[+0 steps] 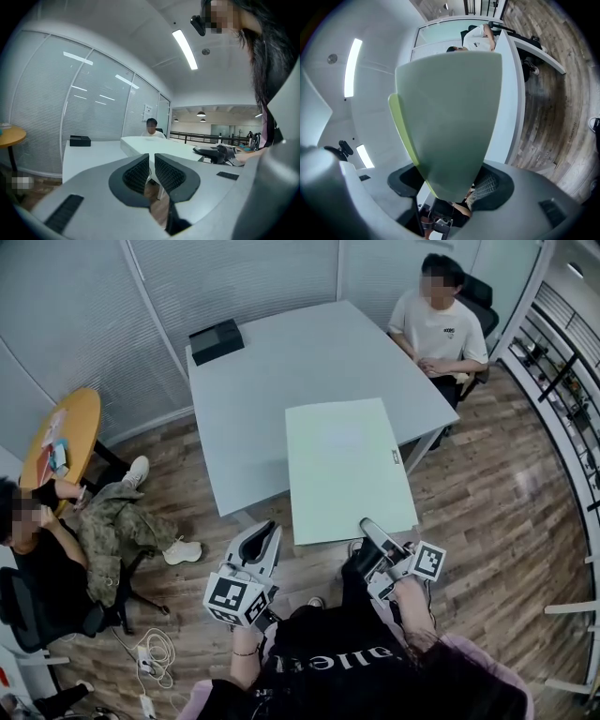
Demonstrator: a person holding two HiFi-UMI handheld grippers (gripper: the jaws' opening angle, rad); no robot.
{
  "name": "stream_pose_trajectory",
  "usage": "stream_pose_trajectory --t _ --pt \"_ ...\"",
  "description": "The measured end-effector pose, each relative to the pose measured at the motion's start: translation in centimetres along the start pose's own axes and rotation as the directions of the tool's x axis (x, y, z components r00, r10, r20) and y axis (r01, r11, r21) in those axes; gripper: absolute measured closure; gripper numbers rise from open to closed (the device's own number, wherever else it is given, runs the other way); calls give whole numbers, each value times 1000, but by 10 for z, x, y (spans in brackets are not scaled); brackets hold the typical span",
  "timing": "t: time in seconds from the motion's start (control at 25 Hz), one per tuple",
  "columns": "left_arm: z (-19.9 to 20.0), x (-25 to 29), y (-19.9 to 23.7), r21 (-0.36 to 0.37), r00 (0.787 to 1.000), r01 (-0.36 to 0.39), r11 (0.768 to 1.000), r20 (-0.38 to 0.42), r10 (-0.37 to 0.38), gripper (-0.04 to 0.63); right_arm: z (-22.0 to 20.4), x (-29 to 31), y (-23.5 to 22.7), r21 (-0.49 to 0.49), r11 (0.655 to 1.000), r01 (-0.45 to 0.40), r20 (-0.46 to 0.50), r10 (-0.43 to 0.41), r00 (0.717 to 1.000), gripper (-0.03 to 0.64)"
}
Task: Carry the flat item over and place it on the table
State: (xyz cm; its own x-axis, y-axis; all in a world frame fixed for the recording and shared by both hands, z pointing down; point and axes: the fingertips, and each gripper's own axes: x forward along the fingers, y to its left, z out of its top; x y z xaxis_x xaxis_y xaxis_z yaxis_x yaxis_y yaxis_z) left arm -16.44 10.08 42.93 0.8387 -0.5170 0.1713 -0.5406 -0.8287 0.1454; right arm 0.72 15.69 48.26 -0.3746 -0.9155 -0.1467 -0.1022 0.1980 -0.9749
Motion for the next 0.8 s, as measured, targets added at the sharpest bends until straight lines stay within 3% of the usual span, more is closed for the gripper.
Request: stream_pose_trajectory --t 0.8 --pt "36 157 2 -30 979 -203 979 -4 203 540 167 46 -42 23 1000 -5 -183 9 983 321"
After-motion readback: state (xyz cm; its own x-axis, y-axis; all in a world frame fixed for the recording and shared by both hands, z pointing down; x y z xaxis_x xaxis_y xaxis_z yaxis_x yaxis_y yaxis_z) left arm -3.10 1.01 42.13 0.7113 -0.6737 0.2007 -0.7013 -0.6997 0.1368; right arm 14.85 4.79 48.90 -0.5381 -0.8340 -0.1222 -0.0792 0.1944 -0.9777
